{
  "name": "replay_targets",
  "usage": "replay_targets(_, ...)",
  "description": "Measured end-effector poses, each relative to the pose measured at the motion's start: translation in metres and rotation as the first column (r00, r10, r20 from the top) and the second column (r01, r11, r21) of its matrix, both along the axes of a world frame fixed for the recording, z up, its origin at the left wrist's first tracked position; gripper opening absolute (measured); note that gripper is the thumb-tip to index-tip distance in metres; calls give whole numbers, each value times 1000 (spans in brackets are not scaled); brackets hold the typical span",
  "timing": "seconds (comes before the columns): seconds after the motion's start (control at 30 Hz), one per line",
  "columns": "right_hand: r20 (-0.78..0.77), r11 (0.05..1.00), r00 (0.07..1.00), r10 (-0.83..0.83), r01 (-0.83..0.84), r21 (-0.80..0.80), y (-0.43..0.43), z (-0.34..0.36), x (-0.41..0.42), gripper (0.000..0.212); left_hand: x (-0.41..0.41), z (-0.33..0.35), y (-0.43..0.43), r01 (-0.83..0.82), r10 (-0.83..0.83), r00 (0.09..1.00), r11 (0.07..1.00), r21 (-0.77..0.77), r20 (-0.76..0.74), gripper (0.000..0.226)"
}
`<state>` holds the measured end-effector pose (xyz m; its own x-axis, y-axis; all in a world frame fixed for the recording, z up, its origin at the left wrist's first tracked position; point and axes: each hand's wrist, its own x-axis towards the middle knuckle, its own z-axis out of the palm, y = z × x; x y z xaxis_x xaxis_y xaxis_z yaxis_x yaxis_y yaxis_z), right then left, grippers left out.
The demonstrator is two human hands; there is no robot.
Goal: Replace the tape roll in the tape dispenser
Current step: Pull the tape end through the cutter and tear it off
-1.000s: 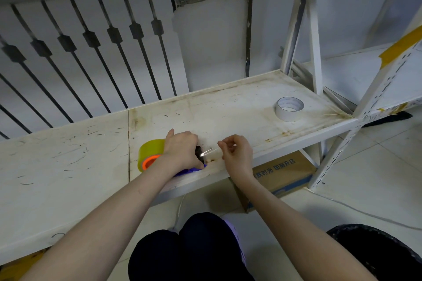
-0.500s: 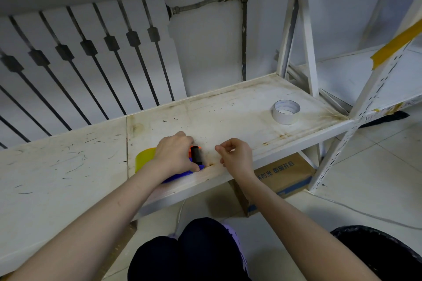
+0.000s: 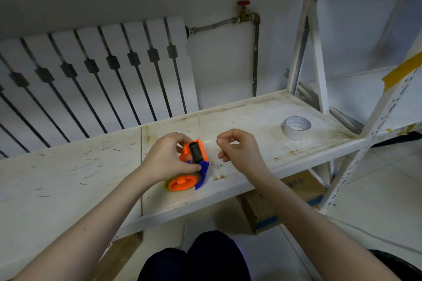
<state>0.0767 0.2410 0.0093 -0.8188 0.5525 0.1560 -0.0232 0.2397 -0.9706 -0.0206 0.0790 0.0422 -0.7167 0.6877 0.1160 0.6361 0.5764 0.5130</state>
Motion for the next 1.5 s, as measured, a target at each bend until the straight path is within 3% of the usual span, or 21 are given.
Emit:
replay_targets(0.27,43,999,998,52,-52,2,-11,3,-9,6,-1,-3,-15,-39,15,988,988,151,154,57)
replay_targets(0.67,110,989,986,126,-116,-92,-31,-14,-18,16,-5,-6,-29,-22,-31,972,975,221,234,53)
replay_targets(1.17,64,997,995,71,-71,6,-55,-35,-32,11,-10,-9,-41,-39,-51,949,960,277,312,64)
replay_targets(1.3,135,999,990,30,-25,-36,-62,-40,-37,27,-13,-10,-45,-41,-59,942,956,289,330,68)
replay_targets(1.5,255,997,966,42,-25,-67,-59,-50,-53,27,-17,-11,-51,-49,-59,938,953,300,341,67)
